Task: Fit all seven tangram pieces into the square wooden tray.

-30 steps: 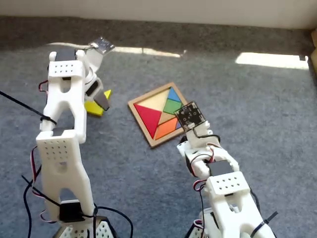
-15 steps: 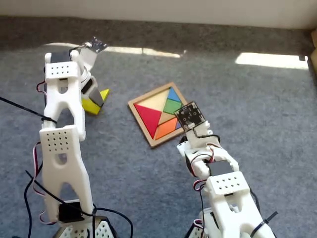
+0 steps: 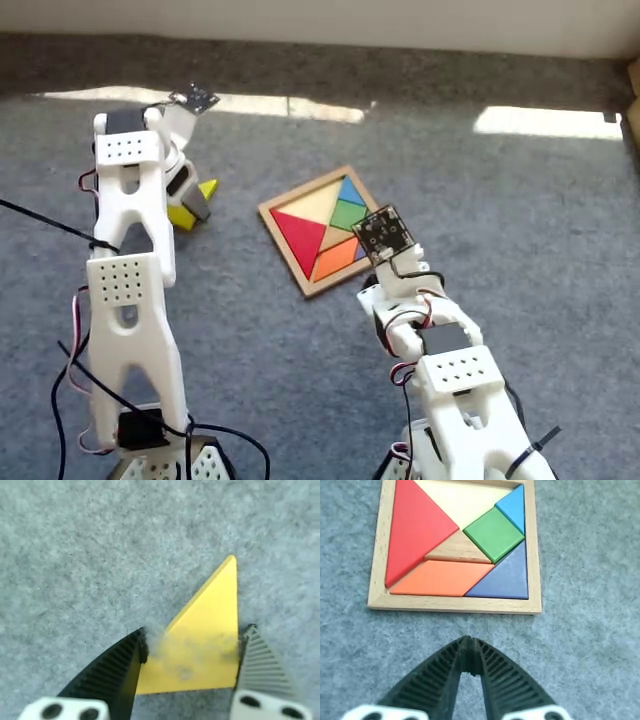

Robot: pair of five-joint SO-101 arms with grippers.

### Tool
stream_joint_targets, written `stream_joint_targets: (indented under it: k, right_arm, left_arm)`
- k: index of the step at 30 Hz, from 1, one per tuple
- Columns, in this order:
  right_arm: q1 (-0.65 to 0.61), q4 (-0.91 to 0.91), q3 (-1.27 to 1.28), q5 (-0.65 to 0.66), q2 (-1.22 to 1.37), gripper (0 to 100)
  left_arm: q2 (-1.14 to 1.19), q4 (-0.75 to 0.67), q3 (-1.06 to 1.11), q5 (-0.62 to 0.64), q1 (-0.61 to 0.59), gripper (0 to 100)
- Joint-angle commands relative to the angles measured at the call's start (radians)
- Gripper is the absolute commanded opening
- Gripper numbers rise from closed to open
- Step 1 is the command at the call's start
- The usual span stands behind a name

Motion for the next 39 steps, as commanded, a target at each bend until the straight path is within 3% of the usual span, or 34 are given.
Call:
stream_joint_targets:
  k: [1, 5, 9, 15, 21, 24, 32, 39]
  right_arm:
    - [0.008, -0.021, -0.004, 0.006, -0.025, 0.6]
    - [0.010, -0.021, -0.004, 0.008, -0.025, 0.6]
    - [0.015, -0.021, -0.004, 0.008, -0.027, 0.6]
    - [0.015, -0.019, -0.004, 0.006, -0.027, 0.6]
    - [0.015, -0.019, -0.004, 0.008, -0.027, 0.6]
    - [0.015, -0.019, -0.004, 0.008, -0.027, 0.6]
    - [0.015, -0.019, -0.004, 0.006, -0.027, 0.6]
    - [0.015, -0.021, -0.004, 0.005, -0.024, 0.6]
  left_arm:
    - [0.015, 0.109, -0.027, -0.014, 0.008, 22]
    - [0.012, 0.149, -0.045, 0.012, 0.022, 19]
    - [-0.012, 0.152, -0.042, 0.147, 0.033, 23]
    - [-0.231, 0.153, 0.211, 0.224, 0.079, 25]
    - [-0.607, 0.147, 0.476, 0.218, 0.085, 31]
    - [-0.704, 0.144, 0.526, 0.126, 0.054, 34]
    - [-0.529, 0.051, 0.524, -0.035, -0.025, 32]
    - [-0.329, 0.009, 0.490, -0.043, -0.008, 31]
